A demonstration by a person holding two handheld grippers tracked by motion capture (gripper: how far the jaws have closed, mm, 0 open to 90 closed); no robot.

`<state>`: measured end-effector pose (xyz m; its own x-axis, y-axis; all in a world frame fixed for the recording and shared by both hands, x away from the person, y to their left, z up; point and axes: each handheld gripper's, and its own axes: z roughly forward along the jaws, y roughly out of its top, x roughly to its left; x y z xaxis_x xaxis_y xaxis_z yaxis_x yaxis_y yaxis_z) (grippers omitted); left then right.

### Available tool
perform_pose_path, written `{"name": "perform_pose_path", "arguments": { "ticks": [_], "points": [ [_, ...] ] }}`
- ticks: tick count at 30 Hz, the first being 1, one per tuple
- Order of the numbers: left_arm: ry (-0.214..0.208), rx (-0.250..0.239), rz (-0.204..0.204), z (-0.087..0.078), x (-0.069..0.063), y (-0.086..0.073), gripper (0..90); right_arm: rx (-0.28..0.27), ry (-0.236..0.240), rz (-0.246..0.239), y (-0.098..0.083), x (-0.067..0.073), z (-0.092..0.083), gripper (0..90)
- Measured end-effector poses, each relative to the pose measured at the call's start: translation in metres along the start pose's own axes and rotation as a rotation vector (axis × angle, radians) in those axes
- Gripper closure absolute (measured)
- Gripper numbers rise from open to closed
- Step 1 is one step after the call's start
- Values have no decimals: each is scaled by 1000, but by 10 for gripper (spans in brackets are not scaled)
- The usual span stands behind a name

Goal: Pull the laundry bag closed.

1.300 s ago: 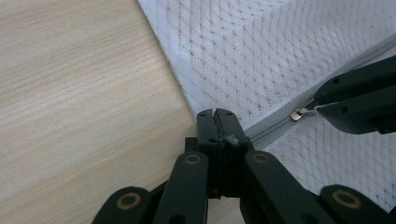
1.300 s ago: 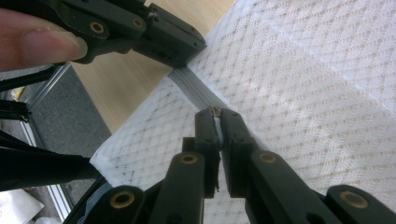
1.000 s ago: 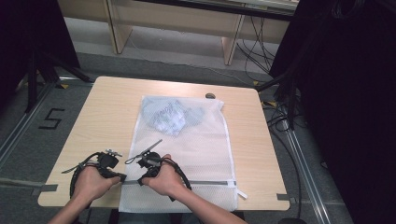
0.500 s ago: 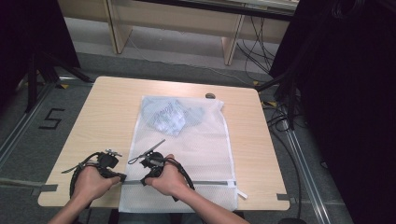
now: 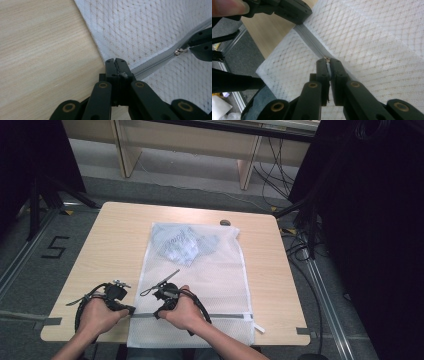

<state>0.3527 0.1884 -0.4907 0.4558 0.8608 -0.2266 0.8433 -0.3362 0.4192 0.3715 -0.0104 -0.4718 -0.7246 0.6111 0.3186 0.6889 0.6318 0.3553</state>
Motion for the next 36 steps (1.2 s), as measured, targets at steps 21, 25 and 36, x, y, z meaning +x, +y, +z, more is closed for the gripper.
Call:
{"name": "perform_pose_path", "arguments": {
  "ticks": [21,25,36],
  "points": [
    [6,5,4,-1,0,0,894,14,-20,-4,-4,-2,-6,871],
    [0,3,9,0,1,0,894,16,-29,-1,-5,-2,-7,871],
    [-1,0,7,0,1,0,894,30,-51,-2,-5,-2,-9,871]
  ]
}}
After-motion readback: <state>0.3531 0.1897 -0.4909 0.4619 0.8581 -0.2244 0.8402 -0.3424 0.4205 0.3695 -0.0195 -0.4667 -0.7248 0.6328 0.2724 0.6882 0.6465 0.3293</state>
